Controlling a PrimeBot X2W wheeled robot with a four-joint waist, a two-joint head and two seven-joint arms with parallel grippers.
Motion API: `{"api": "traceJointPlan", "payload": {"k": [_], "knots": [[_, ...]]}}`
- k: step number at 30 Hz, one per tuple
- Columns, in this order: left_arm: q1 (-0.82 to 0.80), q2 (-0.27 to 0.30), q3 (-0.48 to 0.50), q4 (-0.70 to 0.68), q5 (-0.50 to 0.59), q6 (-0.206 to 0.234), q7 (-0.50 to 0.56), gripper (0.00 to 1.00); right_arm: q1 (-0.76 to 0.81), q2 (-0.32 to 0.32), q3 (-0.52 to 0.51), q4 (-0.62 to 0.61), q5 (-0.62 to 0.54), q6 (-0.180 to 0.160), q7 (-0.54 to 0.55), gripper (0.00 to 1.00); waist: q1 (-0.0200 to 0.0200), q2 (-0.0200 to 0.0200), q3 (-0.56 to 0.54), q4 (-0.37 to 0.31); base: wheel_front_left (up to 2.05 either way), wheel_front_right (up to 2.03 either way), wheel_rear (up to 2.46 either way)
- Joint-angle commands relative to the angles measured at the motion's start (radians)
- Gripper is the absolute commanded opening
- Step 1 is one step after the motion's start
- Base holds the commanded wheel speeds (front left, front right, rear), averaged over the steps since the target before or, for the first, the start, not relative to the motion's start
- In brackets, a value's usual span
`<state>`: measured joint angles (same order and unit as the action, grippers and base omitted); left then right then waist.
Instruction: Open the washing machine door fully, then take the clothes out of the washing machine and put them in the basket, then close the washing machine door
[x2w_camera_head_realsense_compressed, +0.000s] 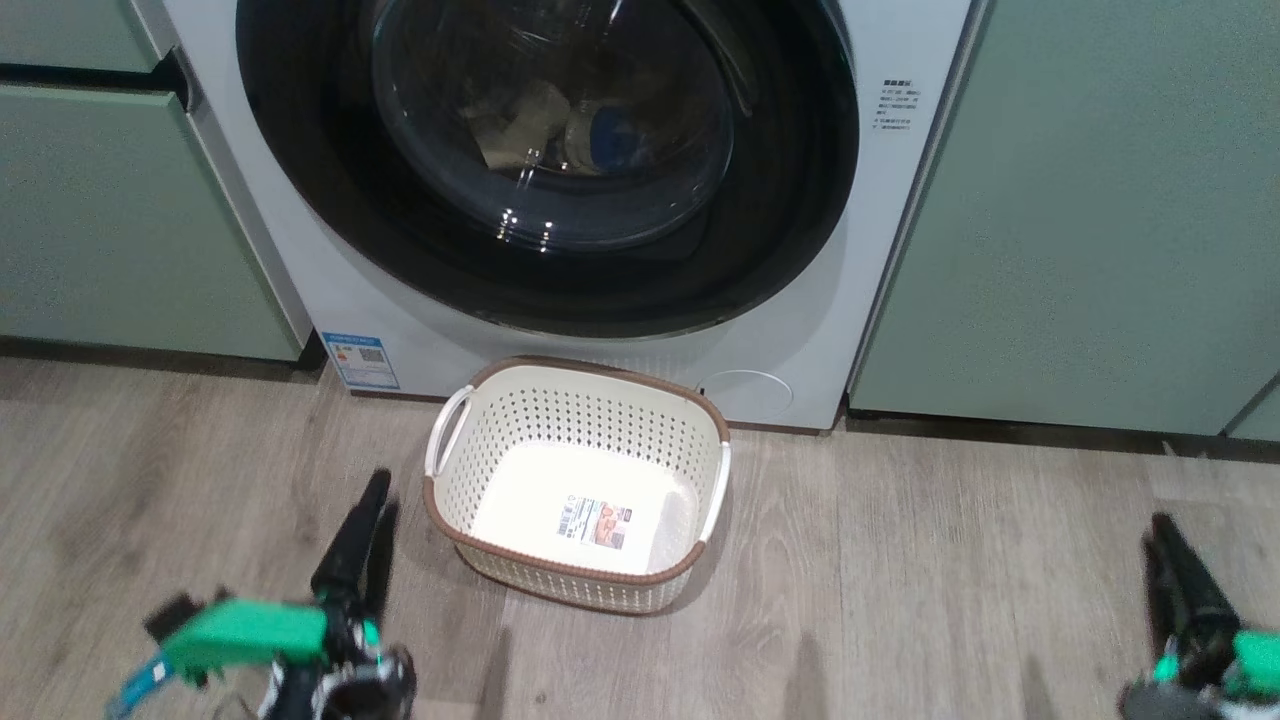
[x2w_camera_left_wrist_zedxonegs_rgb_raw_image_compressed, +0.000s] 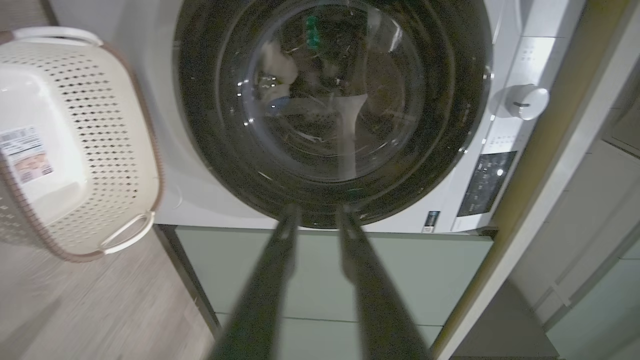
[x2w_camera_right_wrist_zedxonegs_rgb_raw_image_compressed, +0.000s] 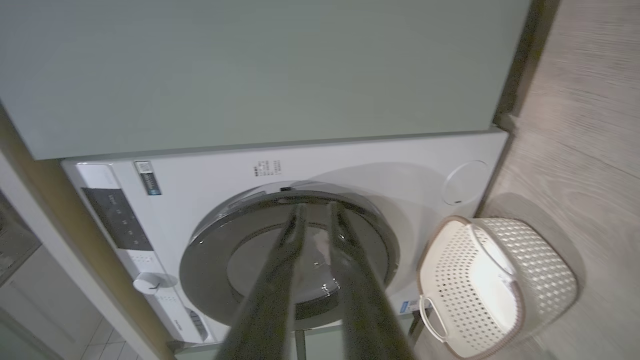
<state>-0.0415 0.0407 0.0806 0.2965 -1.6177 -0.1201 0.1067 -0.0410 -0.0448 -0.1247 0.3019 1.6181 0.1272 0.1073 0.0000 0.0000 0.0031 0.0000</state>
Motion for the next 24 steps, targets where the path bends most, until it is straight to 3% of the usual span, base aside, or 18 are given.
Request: {"api": "traceJointPlan", "payload": {"k": [1,24], "knots": [[-0.001,0.000,0.000,-0.001,0.000,0.000,0.000,1.00,-0.001,0.000,0.000,-0.001,0.000,0.000,0.000,1.00,0.0000,0.0000,0.000,0.000,0.00,0.00,0.00],[-0.020,0.001,-0.026,-0.015,0.015,-0.002,-0.051,1.00,-0.015,-0.004,0.029,-0.011,-0.026,0.001,-0.046,1.00,0.0000,0.0000,0.001,0.000,0.00,0.00,0.00]]}}
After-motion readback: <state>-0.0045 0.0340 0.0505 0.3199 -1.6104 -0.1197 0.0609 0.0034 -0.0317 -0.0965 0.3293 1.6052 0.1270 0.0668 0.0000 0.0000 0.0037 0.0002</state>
